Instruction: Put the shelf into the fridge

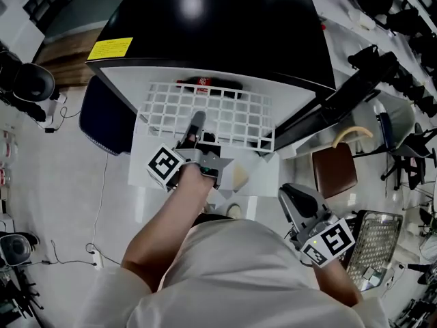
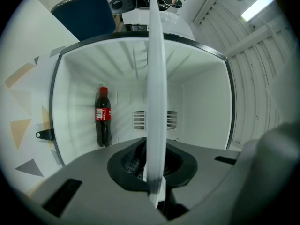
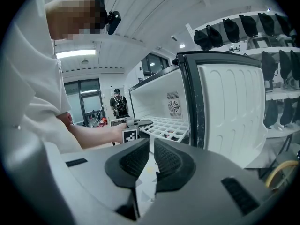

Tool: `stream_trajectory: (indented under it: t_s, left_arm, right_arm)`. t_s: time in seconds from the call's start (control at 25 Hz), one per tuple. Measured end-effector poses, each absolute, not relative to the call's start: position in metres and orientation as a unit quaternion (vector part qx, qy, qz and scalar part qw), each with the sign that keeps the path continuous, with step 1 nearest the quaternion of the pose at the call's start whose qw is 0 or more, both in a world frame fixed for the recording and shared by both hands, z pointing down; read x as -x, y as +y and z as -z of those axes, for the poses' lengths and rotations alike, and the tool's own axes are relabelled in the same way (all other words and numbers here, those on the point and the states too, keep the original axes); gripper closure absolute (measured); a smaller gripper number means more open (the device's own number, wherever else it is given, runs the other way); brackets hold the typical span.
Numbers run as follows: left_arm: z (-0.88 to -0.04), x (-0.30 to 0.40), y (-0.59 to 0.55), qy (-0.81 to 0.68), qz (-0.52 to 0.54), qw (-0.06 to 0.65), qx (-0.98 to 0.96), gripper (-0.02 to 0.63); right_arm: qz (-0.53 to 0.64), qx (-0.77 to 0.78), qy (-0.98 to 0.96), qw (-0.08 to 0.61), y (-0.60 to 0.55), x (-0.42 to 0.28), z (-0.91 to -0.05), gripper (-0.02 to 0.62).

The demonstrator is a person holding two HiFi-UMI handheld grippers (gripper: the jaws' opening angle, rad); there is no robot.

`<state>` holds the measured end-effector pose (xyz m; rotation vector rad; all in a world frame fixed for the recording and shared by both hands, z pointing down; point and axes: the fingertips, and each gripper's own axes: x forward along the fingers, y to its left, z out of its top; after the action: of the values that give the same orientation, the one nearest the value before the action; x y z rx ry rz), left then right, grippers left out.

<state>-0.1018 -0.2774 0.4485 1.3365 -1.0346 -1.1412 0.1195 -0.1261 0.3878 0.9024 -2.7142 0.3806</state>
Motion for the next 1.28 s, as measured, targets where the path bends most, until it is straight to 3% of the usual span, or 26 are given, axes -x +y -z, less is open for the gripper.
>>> stream_trajectory:
  t_s: [1.28]
  left_arm:
    - [-0.443, 0.105, -0.383, -0.401, 0.426, 0.533, -0.611, 0.568]
  right_arm:
    - [-0.158, -0.414, -0.888, 0.122, -0.137, -0.106, -0.393, 0.554]
